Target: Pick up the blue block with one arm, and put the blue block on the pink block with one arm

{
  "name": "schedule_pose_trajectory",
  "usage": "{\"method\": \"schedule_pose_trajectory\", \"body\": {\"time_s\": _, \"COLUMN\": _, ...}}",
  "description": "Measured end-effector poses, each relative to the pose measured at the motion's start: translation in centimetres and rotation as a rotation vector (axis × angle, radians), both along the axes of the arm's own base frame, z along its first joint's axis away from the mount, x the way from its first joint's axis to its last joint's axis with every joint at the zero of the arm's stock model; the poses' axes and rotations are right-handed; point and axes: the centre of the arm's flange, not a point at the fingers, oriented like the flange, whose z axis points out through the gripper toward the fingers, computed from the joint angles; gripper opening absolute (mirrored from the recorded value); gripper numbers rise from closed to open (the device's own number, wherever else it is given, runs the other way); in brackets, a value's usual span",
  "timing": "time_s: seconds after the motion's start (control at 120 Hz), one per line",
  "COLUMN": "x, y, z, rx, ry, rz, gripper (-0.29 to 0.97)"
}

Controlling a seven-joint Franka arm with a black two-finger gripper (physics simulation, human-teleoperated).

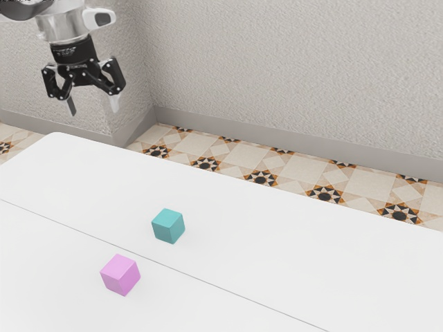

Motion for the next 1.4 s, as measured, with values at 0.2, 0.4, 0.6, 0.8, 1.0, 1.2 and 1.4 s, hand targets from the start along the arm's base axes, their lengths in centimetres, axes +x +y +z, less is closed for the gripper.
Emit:
{"method": "schedule_pose_trajectory", "body": {"time_s": 0.2, "x": -1.4, "y": -2.4, "z": -1.5, "rx": 0.013, "ry": 0.041, "rz": 0.053, "gripper": 0.68}}
{"method": "schedule_pose_trajectory", "body": {"time_s": 0.4, "x": 1.1, "y": -6.9, "z": -6.1, "rx": 0.061, "ry": 0.136, "rz": 0.038, "gripper": 0.68}}
{"method": "schedule_pose_trajectory", "body": {"time_s": 0.6, "x": 9.2, "y": -7.7, "z": -20.1, "rx": 0.080, "ry": 0.210, "rz": -0.016, "gripper": 0.68}}
{"method": "schedule_pose_trajectory", "body": {"time_s": 0.8, "x": 11.5, "y": -4.4, "z": -24.8, "rx": 0.035, "ry": 0.165, "rz": -0.072, "gripper": 0.68}}
{"method": "schedule_pose_trajectory", "body": {"time_s": 1.0, "x": 10.7, "y": -2.2, "z": -31.4, "rx": -0.011, "ry": 0.148, "rz": -0.185, "gripper": 0.68}}
{"method": "schedule_pose_trajectory", "body": {"time_s": 1.2, "x": 12.0, "y": -0.7, "z": -35.6, "rx": -0.047, "ry": 0.095, "rz": -0.290, "gripper": 0.68}}
{"method": "schedule_pose_trajectory", "body": {"time_s": 1.4, "x": 12.8, "y": -0.5, "z": -37.2, "rx": -0.072, "ry": 0.032, "rz": -0.371, "gripper": 0.68}}
